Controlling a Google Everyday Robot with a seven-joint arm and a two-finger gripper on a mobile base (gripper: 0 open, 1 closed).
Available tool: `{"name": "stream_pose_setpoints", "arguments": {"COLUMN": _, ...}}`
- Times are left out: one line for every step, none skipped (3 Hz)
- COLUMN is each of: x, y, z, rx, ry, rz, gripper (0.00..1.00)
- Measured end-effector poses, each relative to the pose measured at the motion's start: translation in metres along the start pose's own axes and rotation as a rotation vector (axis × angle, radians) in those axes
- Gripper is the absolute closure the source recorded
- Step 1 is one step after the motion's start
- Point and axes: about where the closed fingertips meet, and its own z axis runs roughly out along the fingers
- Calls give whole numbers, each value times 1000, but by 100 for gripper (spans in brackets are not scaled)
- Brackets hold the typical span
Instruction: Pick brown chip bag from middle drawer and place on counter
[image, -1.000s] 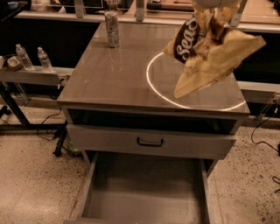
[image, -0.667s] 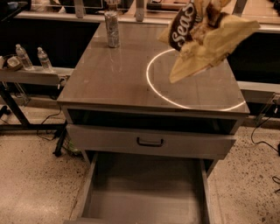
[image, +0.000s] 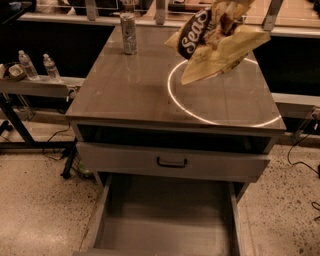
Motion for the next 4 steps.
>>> {"name": "stream_pose_setpoints", "arguments": {"x": -1, "y": 1, "z": 44, "rx": 68, "ry": -52, "rz": 25, "gripper": 100}}
{"name": "stream_pose_setpoints", "arguments": {"x": -7, "y": -6, "z": 77, "rx": 138, "ry": -100, "rz": 41, "gripper": 89}}
{"name": "stream_pose_setpoints", "arguments": {"x": -22, "y": -16, "z": 102, "rx": 209, "ry": -154, "rz": 63, "gripper": 66}}
{"name": "stream_pose_setpoints", "arguments": {"x": -38, "y": -25, "z": 113, "rx": 259, "ry": -194, "rz": 80, "gripper": 43}}
